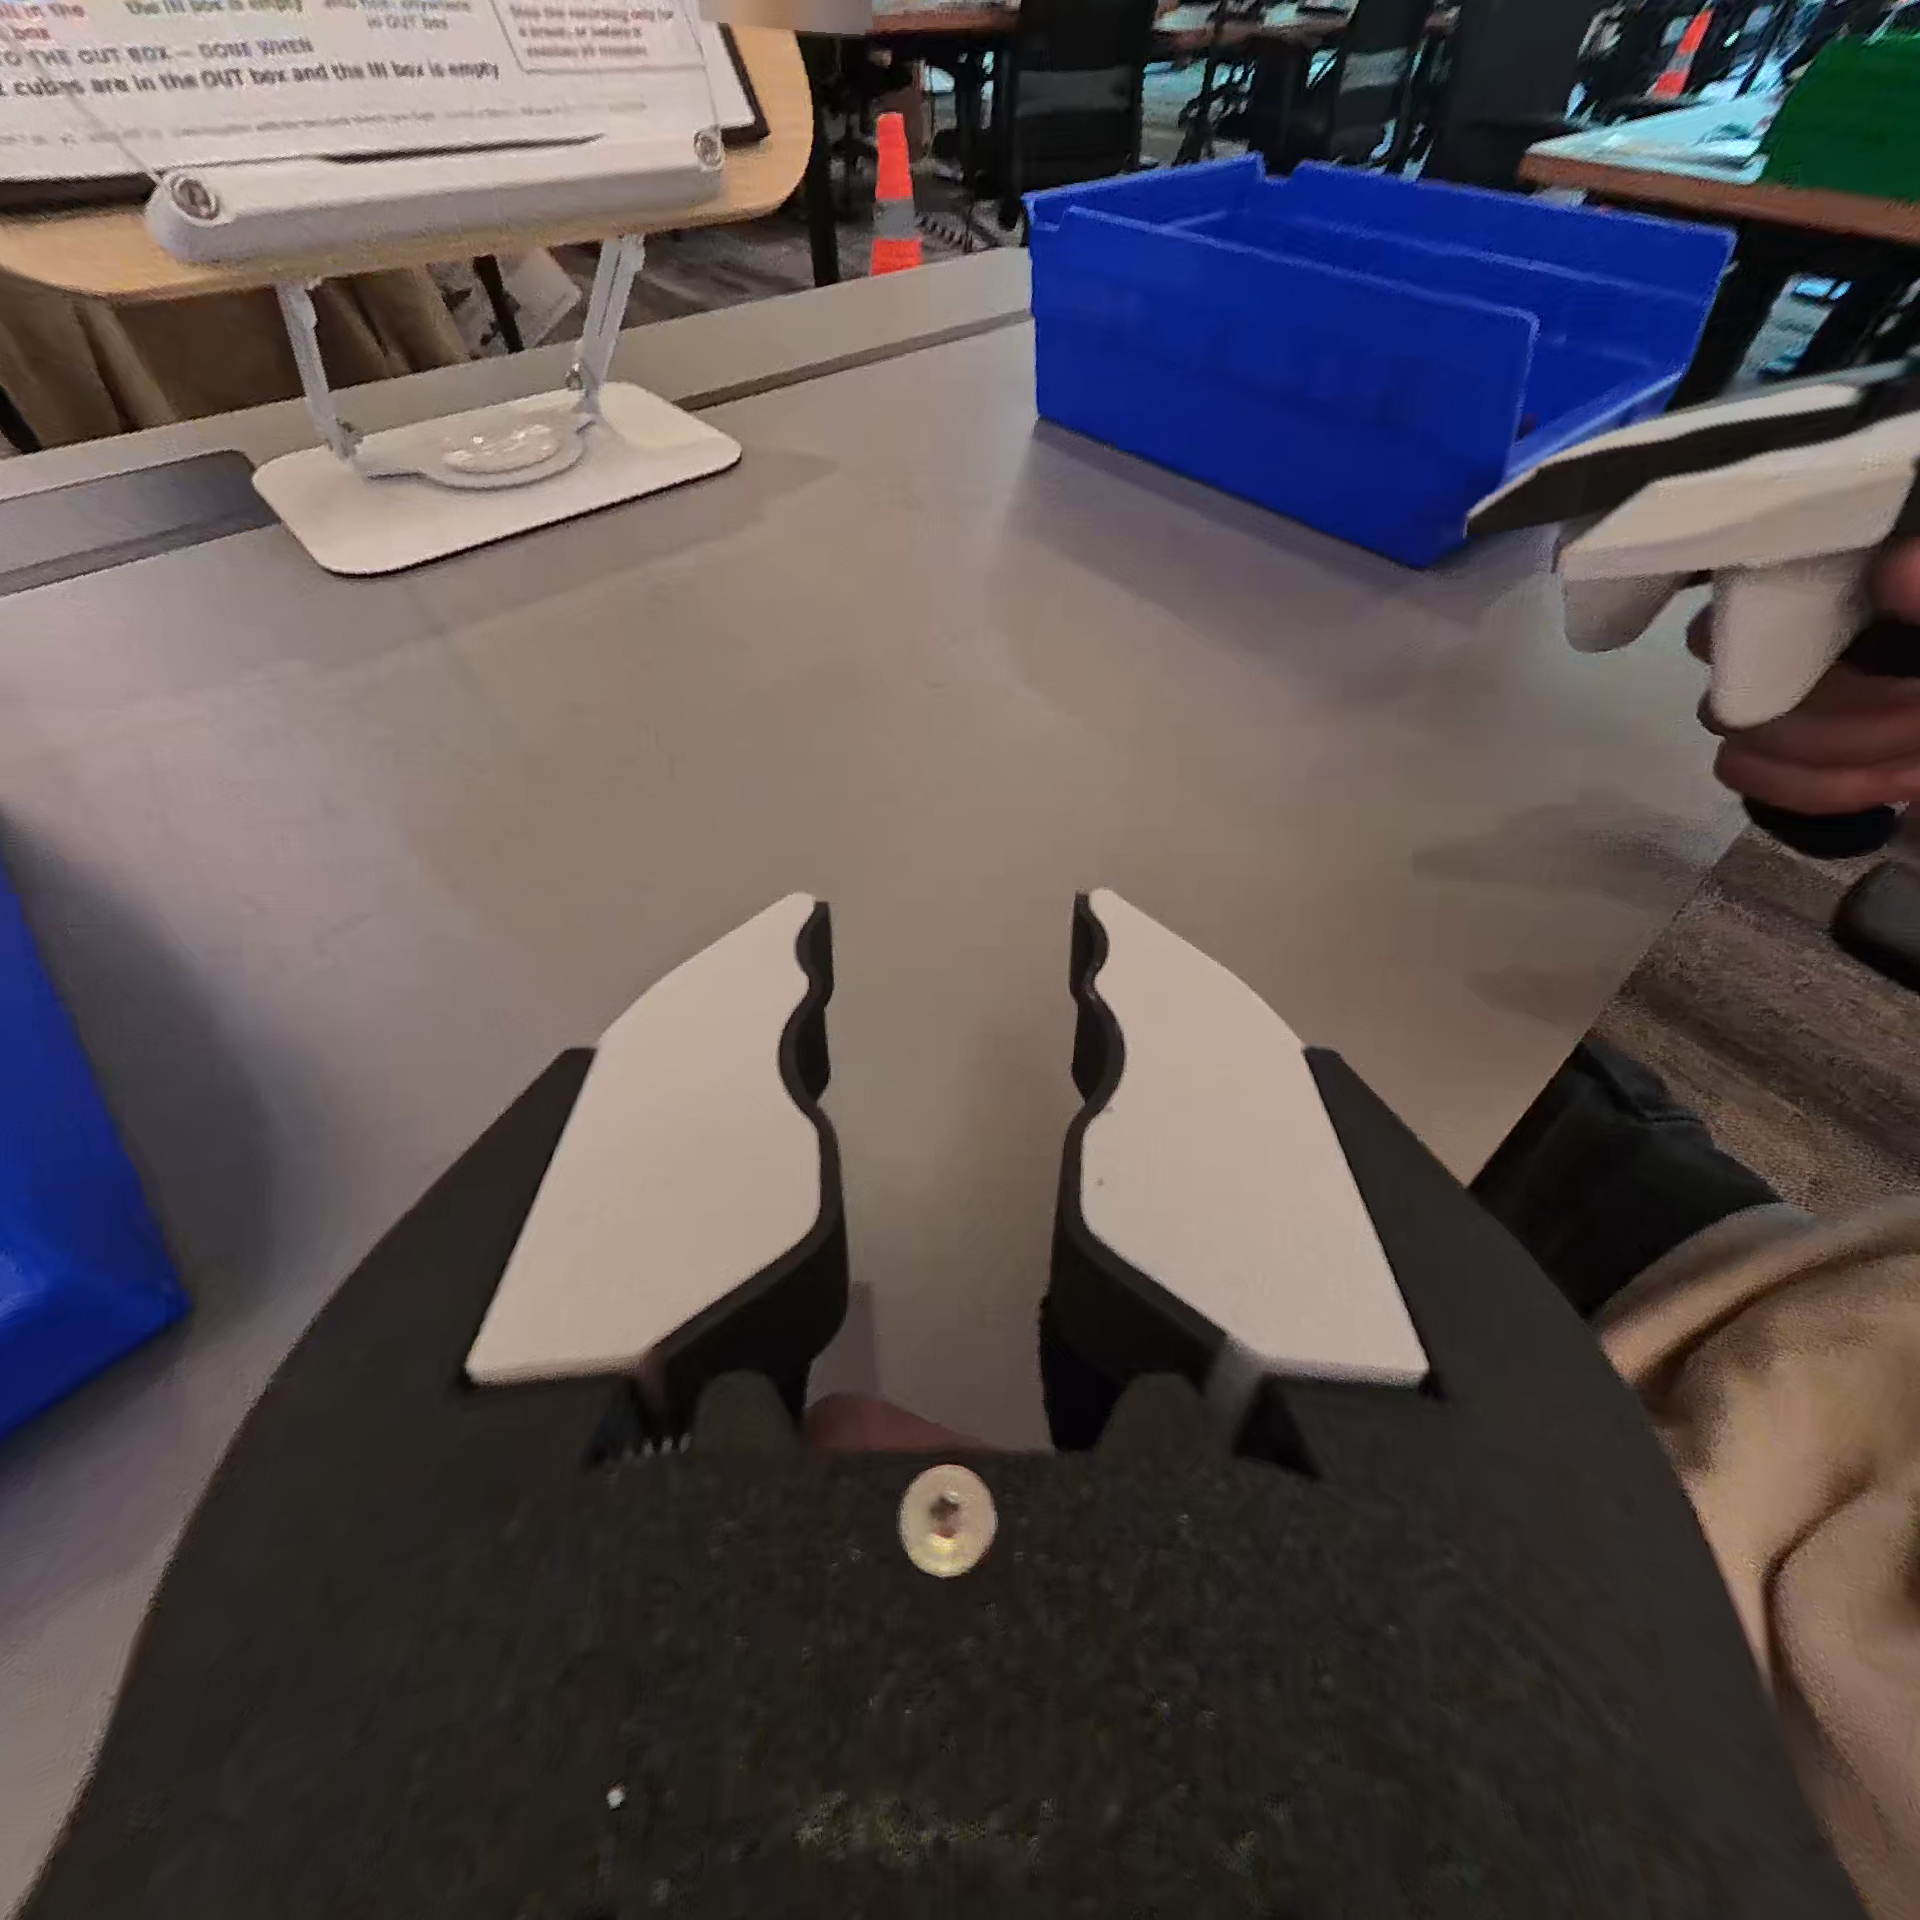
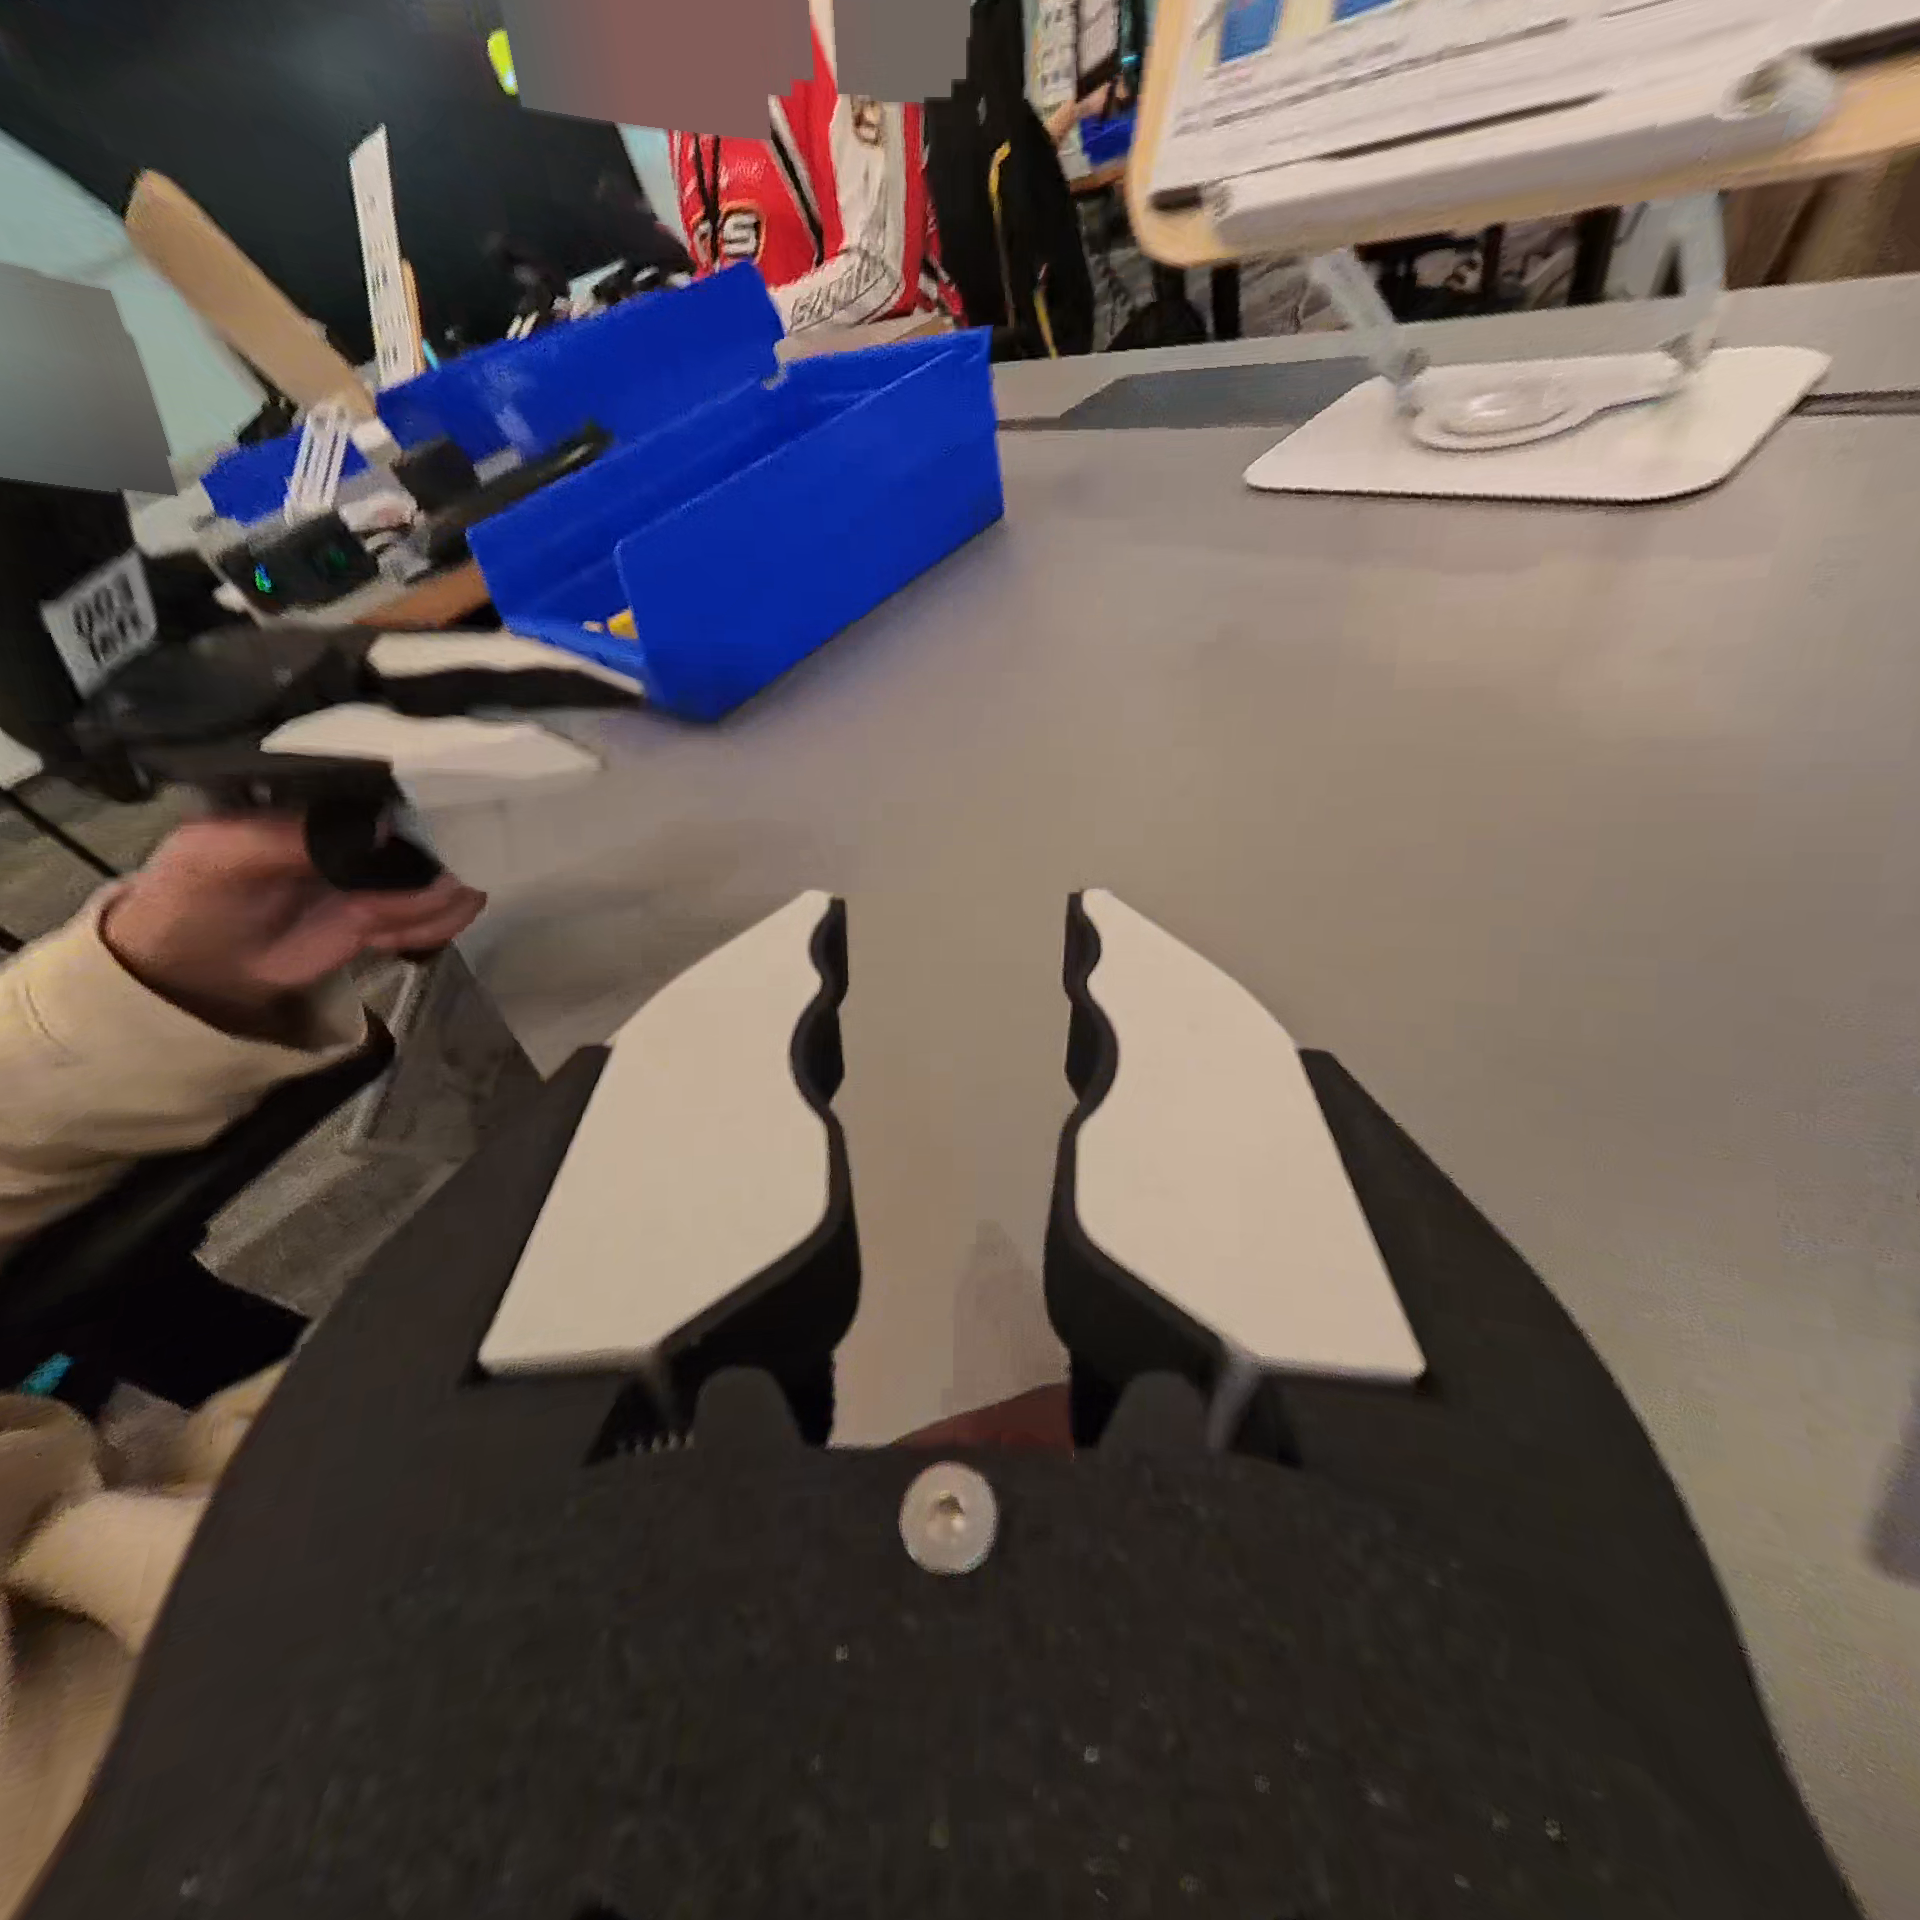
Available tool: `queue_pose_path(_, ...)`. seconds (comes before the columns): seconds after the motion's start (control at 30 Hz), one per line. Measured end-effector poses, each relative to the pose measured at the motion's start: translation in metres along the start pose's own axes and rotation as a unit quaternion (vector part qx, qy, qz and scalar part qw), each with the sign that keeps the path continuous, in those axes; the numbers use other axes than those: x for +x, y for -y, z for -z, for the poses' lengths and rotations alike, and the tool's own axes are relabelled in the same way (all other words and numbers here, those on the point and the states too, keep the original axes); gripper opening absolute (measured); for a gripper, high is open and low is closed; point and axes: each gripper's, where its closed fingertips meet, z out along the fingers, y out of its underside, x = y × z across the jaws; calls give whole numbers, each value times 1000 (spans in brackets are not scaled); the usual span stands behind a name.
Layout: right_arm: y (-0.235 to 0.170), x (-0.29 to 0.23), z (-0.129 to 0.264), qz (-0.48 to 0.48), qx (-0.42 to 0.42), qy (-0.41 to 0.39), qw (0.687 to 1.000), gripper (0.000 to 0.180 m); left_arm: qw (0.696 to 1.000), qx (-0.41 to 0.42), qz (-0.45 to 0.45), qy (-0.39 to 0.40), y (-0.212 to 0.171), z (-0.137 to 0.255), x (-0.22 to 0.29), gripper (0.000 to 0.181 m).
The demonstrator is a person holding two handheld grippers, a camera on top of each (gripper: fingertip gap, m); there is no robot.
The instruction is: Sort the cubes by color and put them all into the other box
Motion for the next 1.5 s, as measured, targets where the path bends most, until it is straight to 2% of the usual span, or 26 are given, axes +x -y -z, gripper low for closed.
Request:
queue_pose_path(0.1,-15,-11,-12,42,-22,4,999,37,1000,-24,4,-1,-8,-2,-1,44)
queue_pose_path(0.27,-23,-6,-14,37,-40,6,998,36,998,-51,24,-26,-17,-4,3,40)
queue_pose_path(0.37,-21,2,-11,39,-36,-5,999,36,998,-44,34,-16,0,7,-7,48)
queue_pose_path(0.5,-21,4,-8,25,-37,1,999,36,991,7,48,122,60,48,-96,38)
queue_pose_path(0.6,-25,4,-11,34,-47,3,998,36,987,-28,22,159,81,48,-167,42)
queue_pose_path(0.67,-29,3,-13,39,-54,6,998,36,983,-110,-44,137,67,25,-210,50)
queue_pose_path(0.77,-29,1,-13,52,-56,8,997,36,963,-218,-143,73,31,-13,-267,51)
queue_pose_path(0.93,-30,3,-13,53,-58,2,997,36,913,-341,-224,3,-3,-59,-320,49)
queue_pose_path(1.07,-31,-5,-14,33,-65,12,997,36,884,-411,-222,-12,-19,-80,-348,55)
queue_pose_path(1.27,-25,-21,-19,33,-65,27,997,36,863,-443,-240,-49,-39,-106,-357,46)
queue_pose_path(1.3,-27,-22,-21,34,-69,28,997,36,865,-436,-240,-57,-40,-110,-355,34)
queue_pose_path(1.4,-28,-26,-22,24,-75,39,996,35,875,-420,-235,-56,-40,-116,-355,22)
queue_pose_path(1.5,-26,-30,-21,25,-73,49,996,34,875,-421,-233,-57,-42,-109,-351,22)
